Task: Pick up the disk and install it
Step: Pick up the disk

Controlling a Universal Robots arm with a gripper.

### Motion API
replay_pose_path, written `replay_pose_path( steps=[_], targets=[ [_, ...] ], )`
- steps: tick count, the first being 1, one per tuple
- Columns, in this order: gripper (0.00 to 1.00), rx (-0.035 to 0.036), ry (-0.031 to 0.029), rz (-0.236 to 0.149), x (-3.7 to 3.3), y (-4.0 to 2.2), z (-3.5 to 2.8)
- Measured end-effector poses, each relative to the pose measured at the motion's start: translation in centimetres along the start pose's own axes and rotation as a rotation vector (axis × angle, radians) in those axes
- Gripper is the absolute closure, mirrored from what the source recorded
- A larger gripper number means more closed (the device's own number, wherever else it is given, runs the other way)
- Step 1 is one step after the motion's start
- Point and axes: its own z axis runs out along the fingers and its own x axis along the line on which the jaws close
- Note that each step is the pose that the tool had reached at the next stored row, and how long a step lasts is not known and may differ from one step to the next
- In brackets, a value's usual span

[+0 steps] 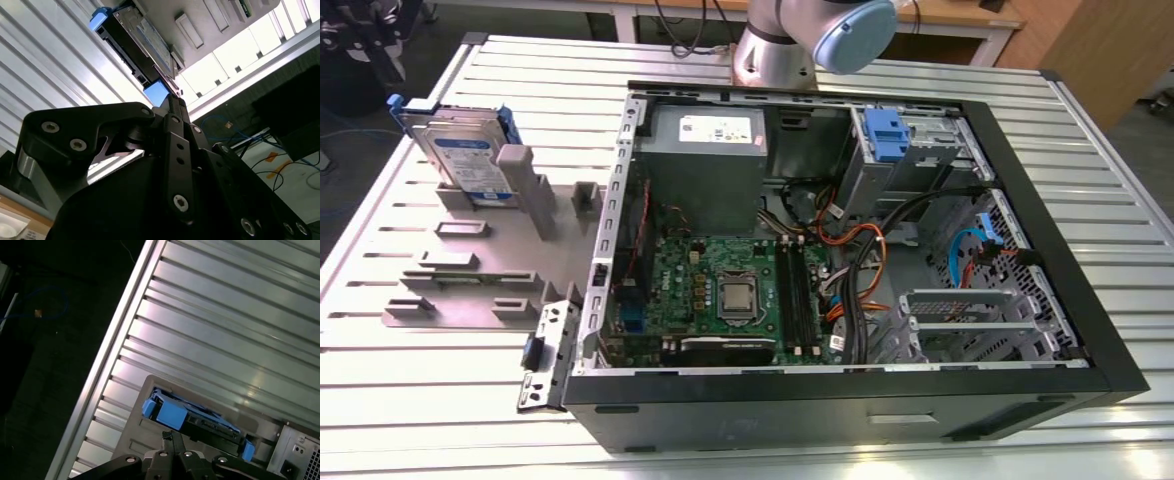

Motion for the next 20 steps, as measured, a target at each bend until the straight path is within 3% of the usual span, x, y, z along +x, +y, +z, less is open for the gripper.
replay_pose_path(
  steps=[20],
  targets=[
    [0.89,-0.0006,0.0049,-0.112,0.00,0.00,0.00]
  ],
)
